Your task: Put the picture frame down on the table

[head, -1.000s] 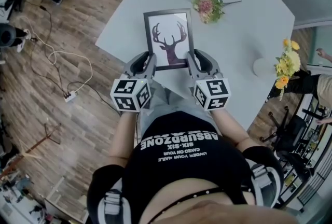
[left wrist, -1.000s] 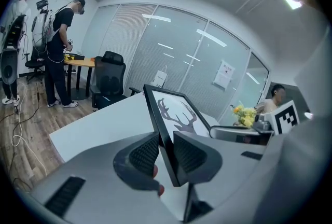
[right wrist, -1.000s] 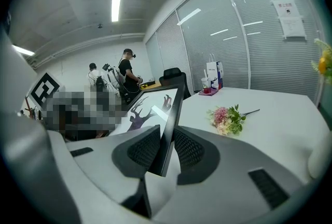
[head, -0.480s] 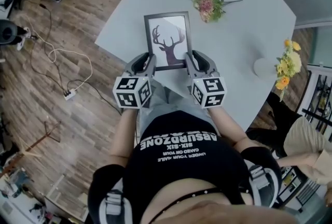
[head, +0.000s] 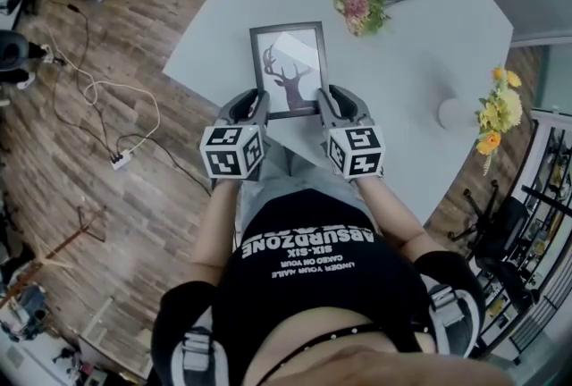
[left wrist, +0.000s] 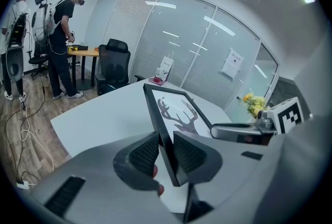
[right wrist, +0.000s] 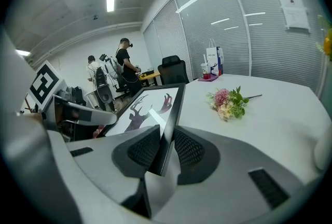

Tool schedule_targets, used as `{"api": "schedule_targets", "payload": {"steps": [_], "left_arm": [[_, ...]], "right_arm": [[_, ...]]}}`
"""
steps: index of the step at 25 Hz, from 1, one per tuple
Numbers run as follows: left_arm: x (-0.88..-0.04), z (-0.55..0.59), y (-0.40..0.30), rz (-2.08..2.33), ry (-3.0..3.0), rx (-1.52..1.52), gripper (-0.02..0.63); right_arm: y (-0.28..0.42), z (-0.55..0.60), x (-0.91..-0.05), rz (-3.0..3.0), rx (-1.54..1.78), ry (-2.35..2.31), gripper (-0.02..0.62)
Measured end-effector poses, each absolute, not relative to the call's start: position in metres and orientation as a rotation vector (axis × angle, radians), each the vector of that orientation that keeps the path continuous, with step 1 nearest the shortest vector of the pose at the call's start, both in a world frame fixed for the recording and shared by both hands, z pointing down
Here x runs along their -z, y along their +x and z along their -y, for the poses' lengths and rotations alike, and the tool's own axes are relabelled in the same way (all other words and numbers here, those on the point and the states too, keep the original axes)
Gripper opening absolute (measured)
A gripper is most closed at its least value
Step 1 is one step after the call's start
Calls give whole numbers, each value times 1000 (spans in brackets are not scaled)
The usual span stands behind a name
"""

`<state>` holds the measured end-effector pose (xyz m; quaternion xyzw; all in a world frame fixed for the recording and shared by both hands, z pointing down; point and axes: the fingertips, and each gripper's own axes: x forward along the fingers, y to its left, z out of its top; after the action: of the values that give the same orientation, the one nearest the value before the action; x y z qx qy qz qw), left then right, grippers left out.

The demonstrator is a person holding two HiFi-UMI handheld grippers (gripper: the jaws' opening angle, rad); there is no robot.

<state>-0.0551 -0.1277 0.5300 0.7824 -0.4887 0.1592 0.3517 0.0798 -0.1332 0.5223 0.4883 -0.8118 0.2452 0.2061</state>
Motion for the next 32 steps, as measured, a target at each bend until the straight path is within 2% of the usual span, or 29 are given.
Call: {"api": "schedule_targets", "payload": {"steps": [32], "left_arm": [[-603,127,-55,1222,1866,-559,97]], "right_arm": [[78,136,-592,2128,-754,1293,98]]}}
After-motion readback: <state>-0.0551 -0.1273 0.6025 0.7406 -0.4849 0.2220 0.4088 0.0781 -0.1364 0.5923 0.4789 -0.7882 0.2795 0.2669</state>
